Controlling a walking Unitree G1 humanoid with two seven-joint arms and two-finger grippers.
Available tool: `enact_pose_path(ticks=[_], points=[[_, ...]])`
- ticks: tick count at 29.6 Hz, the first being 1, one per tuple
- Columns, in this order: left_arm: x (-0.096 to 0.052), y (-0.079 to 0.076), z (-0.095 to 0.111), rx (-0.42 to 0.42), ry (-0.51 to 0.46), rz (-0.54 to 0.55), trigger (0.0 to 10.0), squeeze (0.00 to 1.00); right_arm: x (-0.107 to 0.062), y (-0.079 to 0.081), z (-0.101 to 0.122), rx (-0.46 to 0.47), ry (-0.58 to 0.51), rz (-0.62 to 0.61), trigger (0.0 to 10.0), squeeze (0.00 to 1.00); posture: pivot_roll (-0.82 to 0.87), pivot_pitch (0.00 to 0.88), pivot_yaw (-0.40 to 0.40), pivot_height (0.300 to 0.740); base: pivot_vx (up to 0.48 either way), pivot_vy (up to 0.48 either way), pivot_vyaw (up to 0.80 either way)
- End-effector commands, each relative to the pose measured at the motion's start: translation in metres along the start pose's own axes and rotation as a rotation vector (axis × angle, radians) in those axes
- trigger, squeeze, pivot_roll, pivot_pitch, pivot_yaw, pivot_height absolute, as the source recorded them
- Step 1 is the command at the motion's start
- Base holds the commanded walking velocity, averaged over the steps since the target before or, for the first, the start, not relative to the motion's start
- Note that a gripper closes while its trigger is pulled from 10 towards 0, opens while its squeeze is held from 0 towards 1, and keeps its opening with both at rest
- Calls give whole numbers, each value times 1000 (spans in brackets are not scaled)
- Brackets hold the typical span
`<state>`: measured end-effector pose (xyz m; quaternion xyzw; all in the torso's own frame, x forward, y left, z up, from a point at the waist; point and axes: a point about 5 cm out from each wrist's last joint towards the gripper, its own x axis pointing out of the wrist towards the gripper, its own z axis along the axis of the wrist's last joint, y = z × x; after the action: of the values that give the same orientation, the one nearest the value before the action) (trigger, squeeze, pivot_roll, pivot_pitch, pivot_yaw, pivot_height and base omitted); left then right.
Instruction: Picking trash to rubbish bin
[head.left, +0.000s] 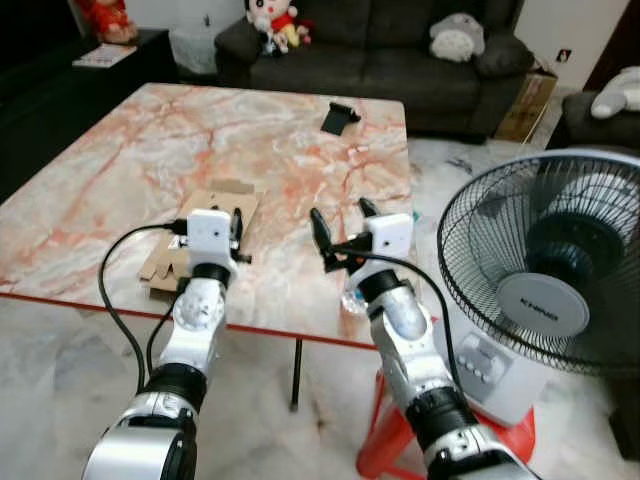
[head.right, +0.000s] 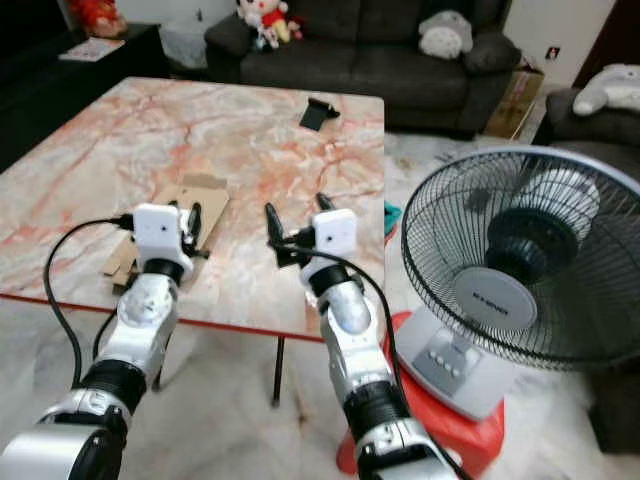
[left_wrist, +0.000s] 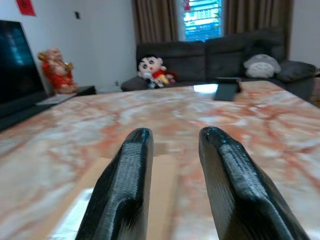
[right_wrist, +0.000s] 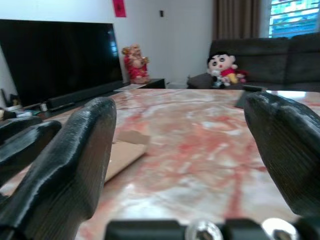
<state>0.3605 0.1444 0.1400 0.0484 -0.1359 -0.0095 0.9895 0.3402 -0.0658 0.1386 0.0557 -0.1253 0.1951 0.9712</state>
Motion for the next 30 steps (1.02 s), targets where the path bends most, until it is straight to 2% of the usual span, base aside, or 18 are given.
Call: enact_pose_path(ticks=[1,11,19,25,30], points=[[2,-4,3,-4,-7,-18,10000,0,1,-3,3,-4,-7,-7,10000,0,-37,9,-9,740,255,0,0],[-1,-12,-1,-9,17,-84,10000,0,2,-2,1,-7,8,-2,10000,0,-34,9,-10,740,0,0,0],[-1,-16,-4,-1,39,-123,10000,0,4,-1,-8,-42,98,10,10000,0,-34,9,-9,740,0,0,0],[-2,-17,-3,15,37,-144,10000,0,15,-9,1,-52,99,-16,10000,0,-27,19,-11,740,0,0,0],[-3,-18,-2,22,40,-155,10000,0,32,-22,9,-38,144,-78,10000,0,-20,28,-16,740,0,0,0]])
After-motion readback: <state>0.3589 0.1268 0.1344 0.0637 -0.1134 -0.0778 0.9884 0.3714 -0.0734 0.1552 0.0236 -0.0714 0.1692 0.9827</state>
